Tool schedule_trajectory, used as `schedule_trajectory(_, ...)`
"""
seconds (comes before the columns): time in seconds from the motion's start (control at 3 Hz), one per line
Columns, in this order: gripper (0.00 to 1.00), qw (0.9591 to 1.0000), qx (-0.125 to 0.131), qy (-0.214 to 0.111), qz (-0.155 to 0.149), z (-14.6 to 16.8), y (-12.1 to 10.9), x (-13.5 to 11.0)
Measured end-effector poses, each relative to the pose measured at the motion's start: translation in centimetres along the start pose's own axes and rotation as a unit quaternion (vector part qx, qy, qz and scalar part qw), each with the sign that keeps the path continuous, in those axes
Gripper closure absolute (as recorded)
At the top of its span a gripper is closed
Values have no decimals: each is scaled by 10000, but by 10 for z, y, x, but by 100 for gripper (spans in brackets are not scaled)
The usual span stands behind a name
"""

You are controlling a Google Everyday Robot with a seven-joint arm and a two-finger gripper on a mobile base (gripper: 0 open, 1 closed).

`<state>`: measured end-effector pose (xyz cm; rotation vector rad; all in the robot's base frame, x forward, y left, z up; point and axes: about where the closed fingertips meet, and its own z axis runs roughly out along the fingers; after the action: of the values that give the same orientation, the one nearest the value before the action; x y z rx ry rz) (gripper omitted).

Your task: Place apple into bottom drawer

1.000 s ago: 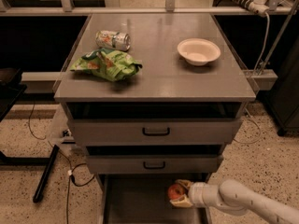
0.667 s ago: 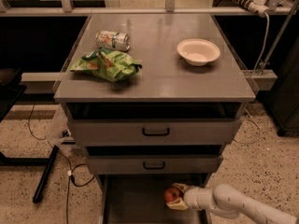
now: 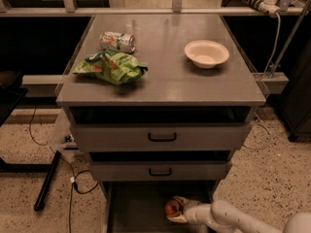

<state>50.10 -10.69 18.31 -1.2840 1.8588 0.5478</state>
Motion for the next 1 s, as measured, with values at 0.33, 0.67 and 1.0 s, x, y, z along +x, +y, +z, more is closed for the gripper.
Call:
schedule_trajectory(0.33, 100, 9999, 73, 76, 26, 28, 0, 27)
schedule_trajectory(0.67, 82, 9999, 93, 79, 54, 30, -1, 31)
schedule_trajectory(1.0, 59, 9999, 93, 79, 54, 30, -1, 31)
